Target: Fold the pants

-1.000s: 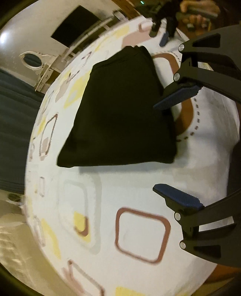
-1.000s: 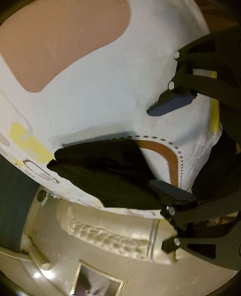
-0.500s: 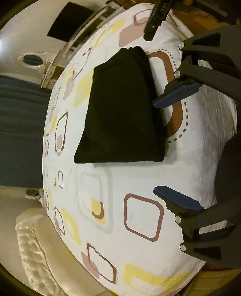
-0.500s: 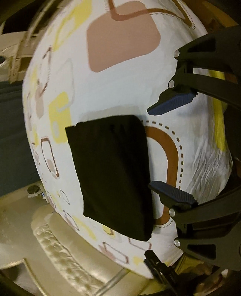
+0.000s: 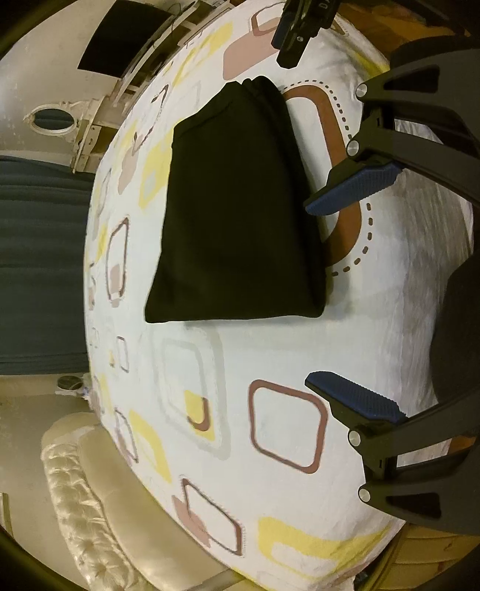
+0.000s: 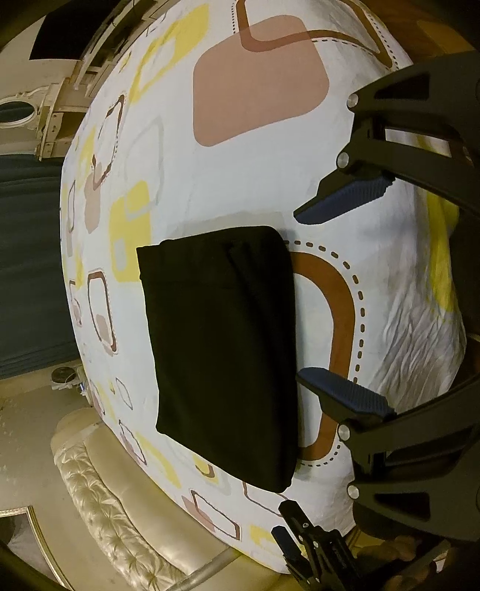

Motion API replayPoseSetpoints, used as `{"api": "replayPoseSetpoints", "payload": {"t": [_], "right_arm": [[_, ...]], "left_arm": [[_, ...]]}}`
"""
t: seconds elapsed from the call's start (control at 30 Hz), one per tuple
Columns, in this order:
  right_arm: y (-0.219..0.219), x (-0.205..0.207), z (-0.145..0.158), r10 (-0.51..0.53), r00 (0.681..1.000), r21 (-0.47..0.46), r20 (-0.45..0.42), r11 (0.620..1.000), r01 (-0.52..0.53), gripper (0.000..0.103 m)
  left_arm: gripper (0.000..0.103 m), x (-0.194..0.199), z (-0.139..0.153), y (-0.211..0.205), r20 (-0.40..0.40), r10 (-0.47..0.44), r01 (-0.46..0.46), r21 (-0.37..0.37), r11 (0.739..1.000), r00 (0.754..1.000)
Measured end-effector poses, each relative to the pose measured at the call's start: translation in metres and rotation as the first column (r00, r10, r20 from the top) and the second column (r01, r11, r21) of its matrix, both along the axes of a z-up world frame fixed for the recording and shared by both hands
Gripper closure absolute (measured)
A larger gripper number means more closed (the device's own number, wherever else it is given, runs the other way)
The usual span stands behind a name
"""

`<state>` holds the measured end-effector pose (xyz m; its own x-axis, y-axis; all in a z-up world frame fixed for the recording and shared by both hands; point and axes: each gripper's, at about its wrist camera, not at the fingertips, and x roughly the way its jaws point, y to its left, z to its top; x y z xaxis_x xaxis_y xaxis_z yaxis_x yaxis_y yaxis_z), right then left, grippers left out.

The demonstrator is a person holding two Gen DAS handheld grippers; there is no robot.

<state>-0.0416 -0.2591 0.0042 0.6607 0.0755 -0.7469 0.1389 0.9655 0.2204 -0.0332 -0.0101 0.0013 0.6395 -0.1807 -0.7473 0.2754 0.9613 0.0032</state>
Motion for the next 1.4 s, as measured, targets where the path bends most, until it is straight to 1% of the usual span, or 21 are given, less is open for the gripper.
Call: {"api": "replayPoseSetpoints", "payload": {"t": [0.17, 0.37, 0.87, 1.4], "right_arm": [[-0.002, 0.001, -0.003, 0.001, 1.000, 0.008, -0.009, 1.000, -0.001, 0.022], [-0.002, 0.002, -0.007, 0.006, 1.000, 0.014, -0.025, 1.000, -0.006, 0.022], [-0.002, 0.002, -0.010, 0.010, 0.999, 0.013, -0.038, 1.000, -0.009, 0.022], [-0.007, 0.002, -0.011, 0.007, 0.999, 0.011, -0.038, 1.000, -0.006, 0.022]], "left_arm": [[0.018, 0.005, 0.001, 0.009, -0.021, 0.032, -0.033, -0.045, 0.998, 0.999], [0.018, 0.009, 0.001, 0.015, -0.033, 0.052, -0.054, -0.058, 0.997, 0.998], [0.018, 0.009, 0.001, 0.014, -0.043, 0.041, -0.043, -0.052, 0.998, 0.998], [0.018, 0.006, 0.003, 0.013, -0.036, 0.037, -0.039, -0.053, 0.998, 0.999]]}}
